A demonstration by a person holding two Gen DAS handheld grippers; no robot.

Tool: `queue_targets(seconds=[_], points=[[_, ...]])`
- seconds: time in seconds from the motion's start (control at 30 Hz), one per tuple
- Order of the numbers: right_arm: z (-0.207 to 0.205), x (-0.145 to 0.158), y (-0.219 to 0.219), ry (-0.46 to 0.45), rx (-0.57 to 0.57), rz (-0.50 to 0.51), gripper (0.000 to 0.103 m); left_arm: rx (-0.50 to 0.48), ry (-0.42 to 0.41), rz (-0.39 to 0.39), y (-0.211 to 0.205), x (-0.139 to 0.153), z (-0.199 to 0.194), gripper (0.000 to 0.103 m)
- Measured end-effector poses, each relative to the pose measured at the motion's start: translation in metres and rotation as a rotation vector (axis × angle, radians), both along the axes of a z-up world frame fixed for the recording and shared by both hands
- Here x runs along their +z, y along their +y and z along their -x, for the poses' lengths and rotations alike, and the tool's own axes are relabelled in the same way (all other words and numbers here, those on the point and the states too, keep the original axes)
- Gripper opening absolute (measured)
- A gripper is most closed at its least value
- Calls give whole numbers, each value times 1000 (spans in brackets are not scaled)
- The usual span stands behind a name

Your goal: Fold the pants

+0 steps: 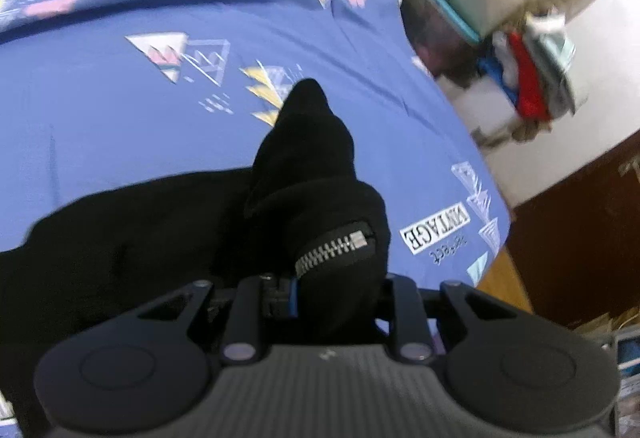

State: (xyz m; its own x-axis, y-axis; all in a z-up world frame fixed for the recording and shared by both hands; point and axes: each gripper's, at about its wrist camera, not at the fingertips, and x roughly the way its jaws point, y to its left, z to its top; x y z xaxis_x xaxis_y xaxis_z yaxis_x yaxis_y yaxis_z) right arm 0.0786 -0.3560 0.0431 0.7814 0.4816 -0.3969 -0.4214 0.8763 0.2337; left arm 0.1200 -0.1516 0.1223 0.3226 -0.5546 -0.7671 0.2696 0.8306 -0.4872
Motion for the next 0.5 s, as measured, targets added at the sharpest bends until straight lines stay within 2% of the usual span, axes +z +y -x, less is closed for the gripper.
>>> queue_targets(seconds=[0.13,0.27,0.43,0.5], points=[[1,13,34,-1,119,-7,16,46,-33,10,49,11,12,21],[-5,16,75,29,235,18,16,116,-41,9,100,7,26,21],[-9,10,133,61,391,110,17,248,7,27,170,-19,42,21],[-14,-1,151,104,437,161,21,275,33,16,183,-40,43,23]])
